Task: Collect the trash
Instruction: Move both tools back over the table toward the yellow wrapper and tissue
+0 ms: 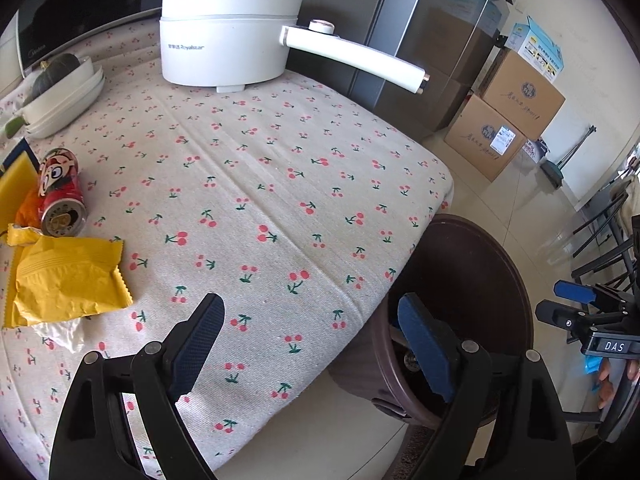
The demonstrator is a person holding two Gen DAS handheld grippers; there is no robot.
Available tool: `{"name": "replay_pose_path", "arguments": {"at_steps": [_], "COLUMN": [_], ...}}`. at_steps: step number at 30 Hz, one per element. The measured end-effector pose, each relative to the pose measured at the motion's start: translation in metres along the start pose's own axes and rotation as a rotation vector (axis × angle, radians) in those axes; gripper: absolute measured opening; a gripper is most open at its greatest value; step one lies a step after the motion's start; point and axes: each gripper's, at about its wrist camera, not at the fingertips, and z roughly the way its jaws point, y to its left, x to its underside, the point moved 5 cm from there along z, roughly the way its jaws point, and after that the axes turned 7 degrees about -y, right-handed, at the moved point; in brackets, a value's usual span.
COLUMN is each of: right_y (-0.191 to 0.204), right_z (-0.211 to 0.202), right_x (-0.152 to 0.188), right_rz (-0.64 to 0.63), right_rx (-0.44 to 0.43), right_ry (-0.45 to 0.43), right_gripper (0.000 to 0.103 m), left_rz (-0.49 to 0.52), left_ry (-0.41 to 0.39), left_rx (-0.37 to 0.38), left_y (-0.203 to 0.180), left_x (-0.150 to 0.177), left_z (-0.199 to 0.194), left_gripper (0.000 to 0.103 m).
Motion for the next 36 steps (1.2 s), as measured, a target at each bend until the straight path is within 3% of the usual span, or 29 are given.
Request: {"name": "replay_pose_path", "arguments": {"at_steps": [15,36], "right_y": [0.045,0.181], "right_z": [-0.003,0.009], "right_x": [-0.015,-0.052], "right_rz": [-0.063,-0.166], "right_rx": [-0.036,-0.123], "right_ry": [-0.013,-0.035], "right_gripper": [0.086,0.09], "left_rz": [-0.027,-0.184], "left_ry": [-0.036,-0.047], "left_rx": [-0.111,-0.288], "left_y": [0.062,0.198], "left_x": [0.003,0.024], "left_z": [-0.047,-0.121], "left_gripper": [0.095,0.1]}}
